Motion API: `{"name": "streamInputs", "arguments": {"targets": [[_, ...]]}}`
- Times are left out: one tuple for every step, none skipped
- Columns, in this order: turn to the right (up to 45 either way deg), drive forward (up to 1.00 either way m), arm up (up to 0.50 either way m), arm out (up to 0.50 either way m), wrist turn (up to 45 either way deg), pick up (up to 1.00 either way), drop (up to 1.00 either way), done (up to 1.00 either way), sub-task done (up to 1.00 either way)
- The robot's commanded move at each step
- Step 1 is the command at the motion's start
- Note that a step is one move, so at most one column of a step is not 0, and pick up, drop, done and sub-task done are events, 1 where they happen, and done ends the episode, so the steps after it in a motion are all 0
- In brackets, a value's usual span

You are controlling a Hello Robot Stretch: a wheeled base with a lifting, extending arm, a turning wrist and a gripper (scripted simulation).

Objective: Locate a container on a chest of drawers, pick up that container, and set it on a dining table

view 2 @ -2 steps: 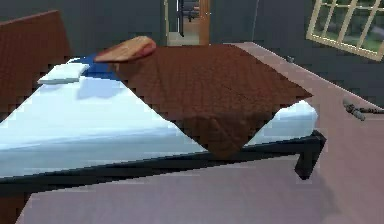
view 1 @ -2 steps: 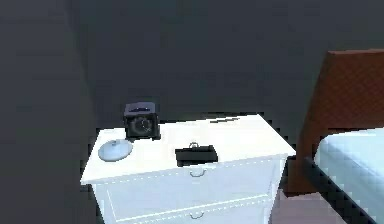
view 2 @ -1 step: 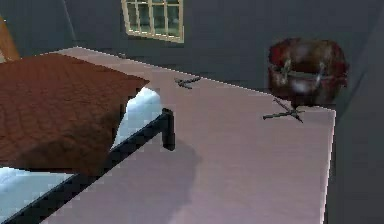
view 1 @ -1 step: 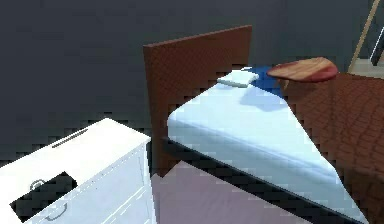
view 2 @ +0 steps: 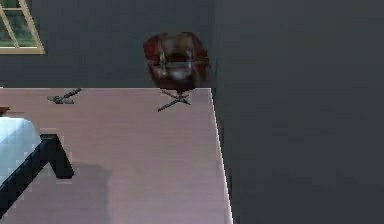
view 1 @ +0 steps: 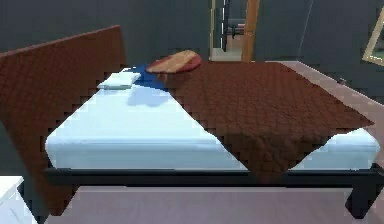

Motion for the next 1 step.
{"name": "streamInputs", "arguments": {"targets": [[0.0, 0.15, 0.00, 0.00, 0.0, 0.00, 0.00, 0.00, 0.00]]}}
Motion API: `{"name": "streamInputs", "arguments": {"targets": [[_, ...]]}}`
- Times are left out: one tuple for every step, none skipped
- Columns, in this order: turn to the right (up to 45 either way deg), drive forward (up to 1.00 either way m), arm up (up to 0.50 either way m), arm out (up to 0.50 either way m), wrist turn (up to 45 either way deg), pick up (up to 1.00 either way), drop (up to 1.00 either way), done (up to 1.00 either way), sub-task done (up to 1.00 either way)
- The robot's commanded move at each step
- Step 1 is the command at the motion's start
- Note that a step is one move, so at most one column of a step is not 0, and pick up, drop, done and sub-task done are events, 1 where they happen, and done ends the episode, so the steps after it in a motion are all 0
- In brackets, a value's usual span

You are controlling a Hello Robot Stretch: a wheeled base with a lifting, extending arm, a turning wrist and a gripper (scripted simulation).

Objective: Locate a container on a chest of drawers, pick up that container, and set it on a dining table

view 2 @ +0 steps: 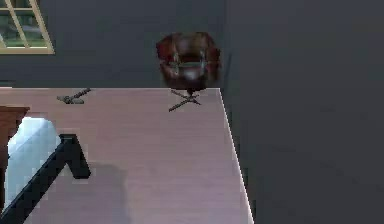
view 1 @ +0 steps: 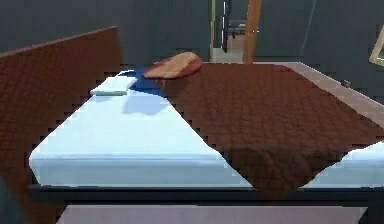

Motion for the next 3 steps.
{"name": "streamInputs", "arguments": {"targets": [[-45.0, 0.00, 0.00, 0.00, 0.0, 0.00, 0.00, 0.00, 0.00], [-36.0, 0.00, 0.00, 0.00, 0.0, 0.00, 0.00, 0.00, 0.00], [0.0, 0.25, 0.00, 0.00, 0.0, 0.00, 0.00, 0.00, 0.00]]}}
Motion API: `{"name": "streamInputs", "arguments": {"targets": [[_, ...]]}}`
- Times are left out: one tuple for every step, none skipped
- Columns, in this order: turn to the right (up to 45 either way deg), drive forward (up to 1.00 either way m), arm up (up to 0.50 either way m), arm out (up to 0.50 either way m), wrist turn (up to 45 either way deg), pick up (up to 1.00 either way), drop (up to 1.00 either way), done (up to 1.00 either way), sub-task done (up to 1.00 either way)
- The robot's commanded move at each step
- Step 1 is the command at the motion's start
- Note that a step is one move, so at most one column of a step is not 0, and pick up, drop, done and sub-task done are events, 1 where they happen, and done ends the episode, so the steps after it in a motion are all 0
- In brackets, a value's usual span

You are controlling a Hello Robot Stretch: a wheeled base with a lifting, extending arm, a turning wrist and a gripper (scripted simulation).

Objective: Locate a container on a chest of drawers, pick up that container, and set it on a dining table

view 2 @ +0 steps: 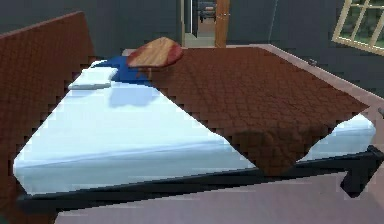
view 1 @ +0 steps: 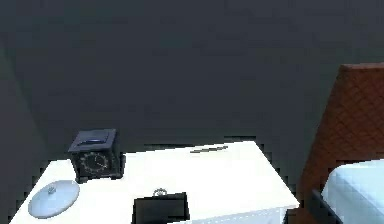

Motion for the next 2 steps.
{"name": "streamInputs", "arguments": {"targets": [[-45.0, 0.00, 0.00, 0.00, 0.0, 0.00, 0.00, 0.00, 0.00], [-45.0, 0.00, 0.00, 0.00, 0.0, 0.00, 0.00, 0.00, 0.00]]}}
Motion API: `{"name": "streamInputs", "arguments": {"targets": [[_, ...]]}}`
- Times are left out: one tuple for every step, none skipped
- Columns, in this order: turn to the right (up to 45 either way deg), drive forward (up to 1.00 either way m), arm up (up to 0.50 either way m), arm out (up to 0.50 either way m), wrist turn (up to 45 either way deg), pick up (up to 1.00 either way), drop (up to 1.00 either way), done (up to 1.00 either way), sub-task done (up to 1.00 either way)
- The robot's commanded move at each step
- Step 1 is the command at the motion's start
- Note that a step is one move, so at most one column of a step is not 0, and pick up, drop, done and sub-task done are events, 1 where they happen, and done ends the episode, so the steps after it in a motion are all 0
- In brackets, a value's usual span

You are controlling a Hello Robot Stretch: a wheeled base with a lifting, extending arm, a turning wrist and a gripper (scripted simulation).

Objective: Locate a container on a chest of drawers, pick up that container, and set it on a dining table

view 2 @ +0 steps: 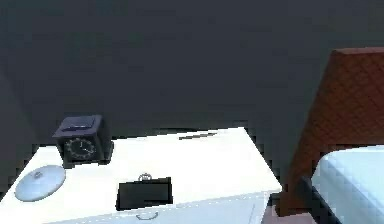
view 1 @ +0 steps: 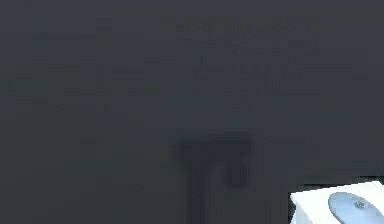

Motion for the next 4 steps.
{"name": "streamInputs", "arguments": {"targets": [[-36.0, 0.00, 0.00, 0.00, 0.0, 0.00, 0.00, 0.00, 0.00], [0.0, 0.00, 0.50, 0.00, 0.0, 0.00, 0.00, 0.00, 0.00], [0.0, 0.00, 0.38, 0.00, 0.0, 0.00, 0.00, 0.00, 0.00], [0.0, 0.00, 0.00, 0.34, 0.0, 0.00, 0.00, 0.00, 0.00]]}}
